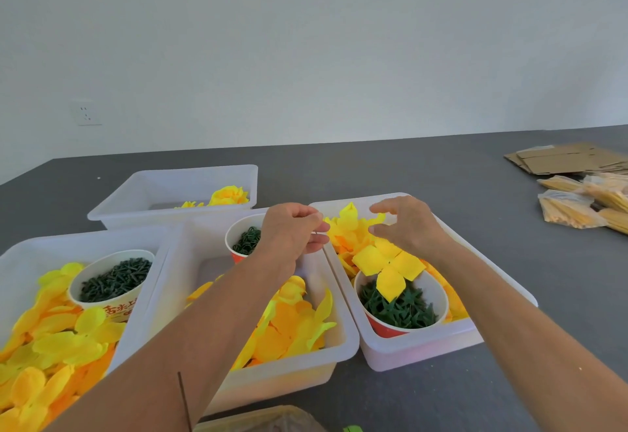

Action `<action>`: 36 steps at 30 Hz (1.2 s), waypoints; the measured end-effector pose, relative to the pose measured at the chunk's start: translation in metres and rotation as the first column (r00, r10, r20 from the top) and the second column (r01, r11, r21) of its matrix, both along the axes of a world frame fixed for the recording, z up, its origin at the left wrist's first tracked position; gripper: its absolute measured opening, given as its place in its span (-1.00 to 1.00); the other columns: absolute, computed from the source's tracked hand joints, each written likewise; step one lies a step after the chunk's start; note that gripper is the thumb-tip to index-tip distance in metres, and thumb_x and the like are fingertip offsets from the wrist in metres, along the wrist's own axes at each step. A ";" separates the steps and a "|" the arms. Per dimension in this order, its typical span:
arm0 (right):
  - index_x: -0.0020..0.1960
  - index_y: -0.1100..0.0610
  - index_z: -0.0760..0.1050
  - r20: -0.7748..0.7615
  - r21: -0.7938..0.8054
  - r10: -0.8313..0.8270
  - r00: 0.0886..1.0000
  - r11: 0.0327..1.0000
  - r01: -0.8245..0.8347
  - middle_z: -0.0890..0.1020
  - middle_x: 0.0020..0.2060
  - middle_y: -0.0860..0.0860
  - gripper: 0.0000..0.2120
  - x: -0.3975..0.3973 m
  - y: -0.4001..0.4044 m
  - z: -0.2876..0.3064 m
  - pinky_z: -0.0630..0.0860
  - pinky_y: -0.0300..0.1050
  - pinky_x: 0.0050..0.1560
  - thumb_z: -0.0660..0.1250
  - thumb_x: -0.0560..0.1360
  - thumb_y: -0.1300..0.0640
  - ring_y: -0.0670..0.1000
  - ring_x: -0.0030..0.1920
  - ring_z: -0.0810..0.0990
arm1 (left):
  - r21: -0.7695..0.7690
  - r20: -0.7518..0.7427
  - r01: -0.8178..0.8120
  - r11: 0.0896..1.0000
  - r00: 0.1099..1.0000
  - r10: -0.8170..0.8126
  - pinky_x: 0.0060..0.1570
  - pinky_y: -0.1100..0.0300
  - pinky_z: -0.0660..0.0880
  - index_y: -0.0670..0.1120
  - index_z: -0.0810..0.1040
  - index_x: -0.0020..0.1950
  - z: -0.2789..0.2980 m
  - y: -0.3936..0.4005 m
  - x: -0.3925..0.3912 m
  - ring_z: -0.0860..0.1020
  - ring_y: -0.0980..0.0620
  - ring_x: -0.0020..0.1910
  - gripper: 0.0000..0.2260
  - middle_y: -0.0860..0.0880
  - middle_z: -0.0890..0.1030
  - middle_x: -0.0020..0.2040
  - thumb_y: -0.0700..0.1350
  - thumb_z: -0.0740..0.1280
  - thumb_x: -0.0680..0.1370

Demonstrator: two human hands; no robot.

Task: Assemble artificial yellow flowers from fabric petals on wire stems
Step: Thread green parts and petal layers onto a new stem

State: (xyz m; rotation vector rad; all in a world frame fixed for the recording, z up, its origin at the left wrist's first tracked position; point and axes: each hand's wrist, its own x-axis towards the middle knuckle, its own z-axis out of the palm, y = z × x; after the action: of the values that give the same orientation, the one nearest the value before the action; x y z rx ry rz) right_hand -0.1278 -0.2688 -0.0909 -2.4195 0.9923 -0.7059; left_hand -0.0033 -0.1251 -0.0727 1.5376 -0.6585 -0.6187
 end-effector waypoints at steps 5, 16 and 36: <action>0.07 0.17 0.62 -0.142 0.072 0.054 0.988 0.996 -0.044 0.51 -0.29 -0.02 -0.70 -0.011 -0.003 0.002 0.38 -0.26 -0.28 0.51 0.34 0.25 -0.08 -0.28 0.47 | 0.012 0.011 -0.005 1.000 1.000 0.004 -0.44 0.37 0.53 -0.05 0.51 -0.15 -0.002 0.002 0.001 0.63 0.06 -0.33 -0.88 -0.06 0.66 -0.20 -0.21 0.29 0.57; -0.06 0.21 0.66 -0.075 -0.043 -0.021 0.997 0.999 0.018 0.51 -0.33 -0.04 -0.84 -0.002 -0.003 -0.003 0.34 -0.26 -0.31 0.44 0.44 0.12 -0.13 -0.38 0.42 | 0.024 0.014 -0.020 1.000 1.000 0.020 -0.42 0.36 0.54 -0.04 0.51 -0.12 0.000 0.009 0.005 0.64 0.05 -0.30 -0.90 -0.06 0.67 -0.18 -0.20 0.29 0.57; -0.23 0.09 0.56 0.291 0.325 0.135 0.947 0.917 -0.230 0.50 -0.42 -0.04 -0.87 -0.020 0.004 0.005 0.39 -0.34 -0.32 0.47 0.38 0.27 -0.10 -0.37 0.43 | 0.105 0.069 0.101 0.989 0.992 -0.108 -0.34 0.31 0.56 -0.16 0.56 0.04 -0.003 0.007 0.007 0.62 0.08 -0.33 -0.86 -0.10 0.67 -0.13 -0.16 0.38 0.51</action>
State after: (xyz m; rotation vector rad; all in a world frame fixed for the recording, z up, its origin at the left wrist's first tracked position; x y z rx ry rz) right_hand -0.1479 -0.2646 -0.0862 -2.0086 0.7027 -0.6904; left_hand 0.0033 -0.1186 -0.0756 1.6345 -0.7783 -0.6854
